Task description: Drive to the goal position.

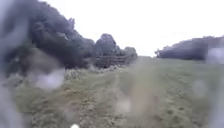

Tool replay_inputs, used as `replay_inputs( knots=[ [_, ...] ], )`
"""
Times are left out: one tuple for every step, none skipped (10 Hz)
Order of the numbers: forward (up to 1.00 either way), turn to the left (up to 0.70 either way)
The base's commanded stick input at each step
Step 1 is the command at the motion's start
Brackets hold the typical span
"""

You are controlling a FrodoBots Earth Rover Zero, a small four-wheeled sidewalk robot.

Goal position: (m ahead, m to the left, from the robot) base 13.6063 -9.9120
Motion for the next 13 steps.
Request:
replay_inputs(
  knots=[
    [0.85,0.0],
    [0.85,-0.01],
    [0.85,-0.2],
    [0.85,-0.34],
    [0.85,-0.34],
    [0.85,-0.34],
    [0.85,-0.33],
    [0.85,-0.31],
    [0.85,-0.12],
    [0.85,0.0],
    [0.85,0.0],
    [0.85,-0.14],
    [0.85,-0.33]
  ],
)
